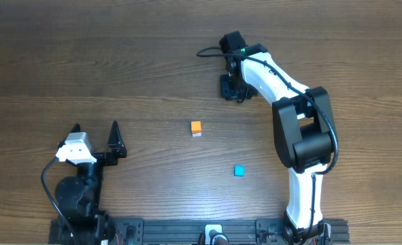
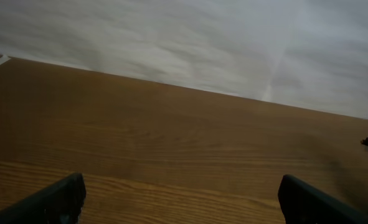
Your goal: Stack Cubes
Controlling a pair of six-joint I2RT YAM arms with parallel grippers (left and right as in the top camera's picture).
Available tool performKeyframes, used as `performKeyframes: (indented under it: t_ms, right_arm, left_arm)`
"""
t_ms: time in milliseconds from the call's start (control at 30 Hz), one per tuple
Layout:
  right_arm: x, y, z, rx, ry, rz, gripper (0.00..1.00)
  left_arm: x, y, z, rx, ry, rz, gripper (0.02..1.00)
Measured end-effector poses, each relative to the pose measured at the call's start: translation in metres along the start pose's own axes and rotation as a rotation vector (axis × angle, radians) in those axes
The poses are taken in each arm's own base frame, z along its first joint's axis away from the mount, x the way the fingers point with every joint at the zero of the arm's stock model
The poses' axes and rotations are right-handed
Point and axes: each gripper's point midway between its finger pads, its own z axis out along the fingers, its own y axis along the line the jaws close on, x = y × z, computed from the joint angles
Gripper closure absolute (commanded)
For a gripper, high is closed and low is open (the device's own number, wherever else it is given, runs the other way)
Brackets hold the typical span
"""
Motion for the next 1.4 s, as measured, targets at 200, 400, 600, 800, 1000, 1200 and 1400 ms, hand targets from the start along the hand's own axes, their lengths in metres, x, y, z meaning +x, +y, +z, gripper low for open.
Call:
performKeyframes:
  t_ms: [200,400,600,800,1000,1200,1400]
  right_arm:
    - [-0.001,0.0,-0.001,0.002,-0.002,-0.001,0.866]
    - [0.003,-0.001,-0.001,0.007,0.016,-0.003,0.978]
    - [0.023,0.017,-0.036,0.007,0.03,-0.04,0.989]
    - [0.056,0.063,-0.114,-0.042,-0.054,-0.104,0.989]
    - [0.095,0.108,-0.14,-0.069,-0.068,-0.141,0.989]
    - [0.115,0.134,-0.142,-0.075,-0.069,-0.13,0.991]
    - [0.12,0.137,-0.141,-0.065,-0.065,-0.078,0.991]
  left_arm:
    - [0.0,0.0,0.0,0.0,0.0,0.0,0.018]
    - [0.0,0.0,0.0,0.0,0.0,0.0,0.018]
    - [0.0,0.0,0.0,0.0,0.0,0.0,0.018]
    - [0.0,0.0,0.0,0.0,0.0,0.0,0.018]
    - [0.0,0.0,0.0,0.0,0.0,0.0,0.018]
    - [0.0,0.0,0.0,0.0,0.0,0.0,0.018]
    - [0.0,0.0,0.0,0.0,0.0,0.0,0.02]
